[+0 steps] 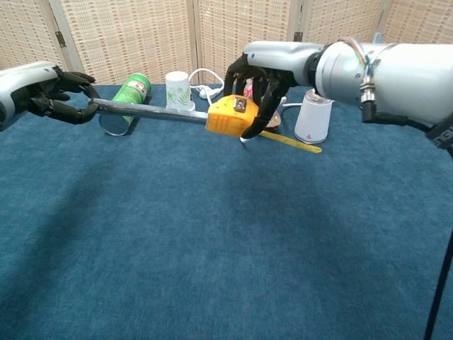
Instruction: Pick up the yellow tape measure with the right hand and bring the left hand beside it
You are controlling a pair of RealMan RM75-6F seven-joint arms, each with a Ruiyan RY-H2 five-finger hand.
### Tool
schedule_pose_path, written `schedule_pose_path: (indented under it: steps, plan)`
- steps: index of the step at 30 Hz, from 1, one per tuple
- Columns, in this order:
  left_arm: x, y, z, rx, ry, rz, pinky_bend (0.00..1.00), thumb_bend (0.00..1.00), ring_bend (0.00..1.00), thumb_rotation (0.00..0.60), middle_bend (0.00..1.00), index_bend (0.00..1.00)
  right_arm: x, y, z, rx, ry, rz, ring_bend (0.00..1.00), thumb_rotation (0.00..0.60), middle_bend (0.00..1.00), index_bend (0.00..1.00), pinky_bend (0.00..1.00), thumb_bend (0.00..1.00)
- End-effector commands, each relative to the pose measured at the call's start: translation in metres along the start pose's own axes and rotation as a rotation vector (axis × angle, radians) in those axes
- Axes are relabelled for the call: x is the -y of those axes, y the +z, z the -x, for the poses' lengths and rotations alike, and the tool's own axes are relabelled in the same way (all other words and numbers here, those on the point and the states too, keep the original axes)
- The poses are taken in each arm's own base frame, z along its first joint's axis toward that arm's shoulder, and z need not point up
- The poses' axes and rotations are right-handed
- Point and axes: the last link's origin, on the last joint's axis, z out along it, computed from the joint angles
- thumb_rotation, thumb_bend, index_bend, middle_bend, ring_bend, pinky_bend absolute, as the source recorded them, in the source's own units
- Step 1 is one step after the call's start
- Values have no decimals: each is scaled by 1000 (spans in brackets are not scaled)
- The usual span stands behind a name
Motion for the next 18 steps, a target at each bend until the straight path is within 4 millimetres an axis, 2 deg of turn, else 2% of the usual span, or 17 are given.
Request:
schedule_pose_path:
  steps: [1, 18]
  plan:
    - [11, -1, -14, -29, 5, -12, 0, 607, 56, 600, 81, 638, -17, -14, -5, 6, -1, 21, 451, 600, 514, 580, 275, 156]
    - [56, 2, -56, -97, -12, -77, 0, 608, 56, 600, 81, 638, -95, -89, -30, -3, -42, 129, 463, 600, 520, 589, 275, 156]
